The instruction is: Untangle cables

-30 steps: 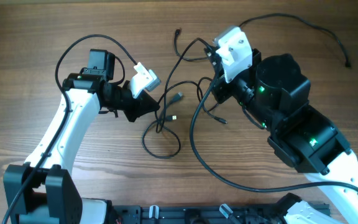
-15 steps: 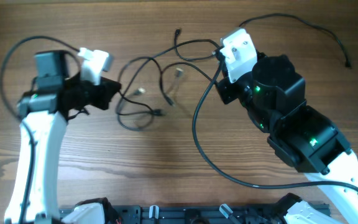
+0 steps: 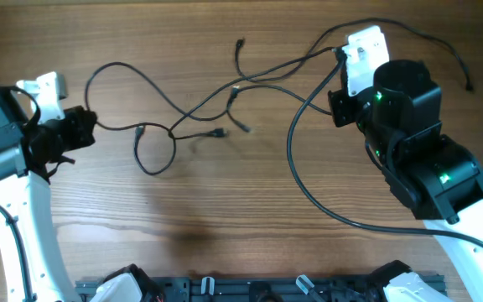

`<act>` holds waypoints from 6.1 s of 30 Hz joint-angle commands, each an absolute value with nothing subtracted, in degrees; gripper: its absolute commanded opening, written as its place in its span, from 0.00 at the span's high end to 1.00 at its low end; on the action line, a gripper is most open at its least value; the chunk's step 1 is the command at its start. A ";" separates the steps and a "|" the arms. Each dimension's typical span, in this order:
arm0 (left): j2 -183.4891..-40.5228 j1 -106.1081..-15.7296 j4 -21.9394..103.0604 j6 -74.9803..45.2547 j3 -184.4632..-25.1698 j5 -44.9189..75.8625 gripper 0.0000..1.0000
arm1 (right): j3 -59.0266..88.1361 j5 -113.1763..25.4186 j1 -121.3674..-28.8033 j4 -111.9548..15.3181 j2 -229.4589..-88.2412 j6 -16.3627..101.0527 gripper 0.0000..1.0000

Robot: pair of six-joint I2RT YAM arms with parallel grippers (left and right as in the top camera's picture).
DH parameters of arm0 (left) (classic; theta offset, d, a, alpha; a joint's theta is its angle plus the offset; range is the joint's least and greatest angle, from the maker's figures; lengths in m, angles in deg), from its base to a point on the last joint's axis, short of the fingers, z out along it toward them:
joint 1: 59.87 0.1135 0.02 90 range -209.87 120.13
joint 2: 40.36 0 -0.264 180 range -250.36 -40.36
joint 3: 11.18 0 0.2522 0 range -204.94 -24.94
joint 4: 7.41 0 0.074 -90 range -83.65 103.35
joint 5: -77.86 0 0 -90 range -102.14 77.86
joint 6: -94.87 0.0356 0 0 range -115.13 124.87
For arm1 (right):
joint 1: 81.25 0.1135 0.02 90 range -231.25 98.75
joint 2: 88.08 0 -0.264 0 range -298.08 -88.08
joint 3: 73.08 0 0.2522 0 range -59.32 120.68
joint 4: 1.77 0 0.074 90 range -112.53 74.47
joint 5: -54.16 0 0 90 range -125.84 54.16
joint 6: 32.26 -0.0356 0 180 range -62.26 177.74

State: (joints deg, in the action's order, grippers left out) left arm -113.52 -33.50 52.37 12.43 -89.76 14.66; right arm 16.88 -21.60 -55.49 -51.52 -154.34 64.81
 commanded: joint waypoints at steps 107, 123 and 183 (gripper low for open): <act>-149.94 -71.71 18.91 0.01 -89.71 -0.13 0.15 | 16.80 -34.27 -55.84 -52.48 -153.31 62.10 0.96; -151.91 -71.71 19.65 -0.03 -89.71 -0.40 0.96 | 16.80 -34.38 -55.84 -52.53 -153.33 62.26 0.95; -146.86 -54.72 35.74 -3.53 -89.71 -7.08 0.96 | 16.07 -51.61 -54.59 -74.84 -187.28 52.73 0.06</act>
State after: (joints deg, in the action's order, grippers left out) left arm -148.45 -54.96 35.41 -2.94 -89.69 -6.95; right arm 16.88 -52.13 -54.77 -77.22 -186.47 62.74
